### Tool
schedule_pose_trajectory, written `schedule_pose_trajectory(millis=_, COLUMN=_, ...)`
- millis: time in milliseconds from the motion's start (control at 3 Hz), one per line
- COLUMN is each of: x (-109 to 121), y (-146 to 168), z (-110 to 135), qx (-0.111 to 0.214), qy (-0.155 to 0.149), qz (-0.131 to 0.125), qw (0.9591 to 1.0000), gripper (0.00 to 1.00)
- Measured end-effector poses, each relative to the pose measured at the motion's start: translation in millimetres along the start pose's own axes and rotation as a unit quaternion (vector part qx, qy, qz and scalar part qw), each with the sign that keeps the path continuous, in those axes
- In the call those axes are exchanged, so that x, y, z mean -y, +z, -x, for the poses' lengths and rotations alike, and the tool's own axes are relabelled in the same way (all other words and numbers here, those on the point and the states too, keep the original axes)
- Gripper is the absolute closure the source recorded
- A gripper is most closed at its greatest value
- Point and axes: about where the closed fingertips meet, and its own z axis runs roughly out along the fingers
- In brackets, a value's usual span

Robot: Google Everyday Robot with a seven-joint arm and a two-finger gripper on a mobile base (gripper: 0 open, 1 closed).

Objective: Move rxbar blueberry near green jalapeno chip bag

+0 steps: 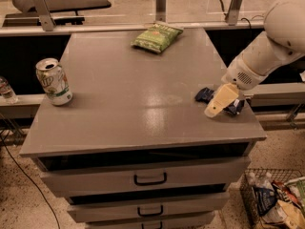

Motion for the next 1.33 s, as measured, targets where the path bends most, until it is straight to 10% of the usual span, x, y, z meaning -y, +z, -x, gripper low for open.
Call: schedule_pose_trajectory(millis=1333, x=6.7, y=-10.3, z=11.4, qx=0.014, qy=-0.005, qz=-0.009, qw=0.9998, gripper=1.0)
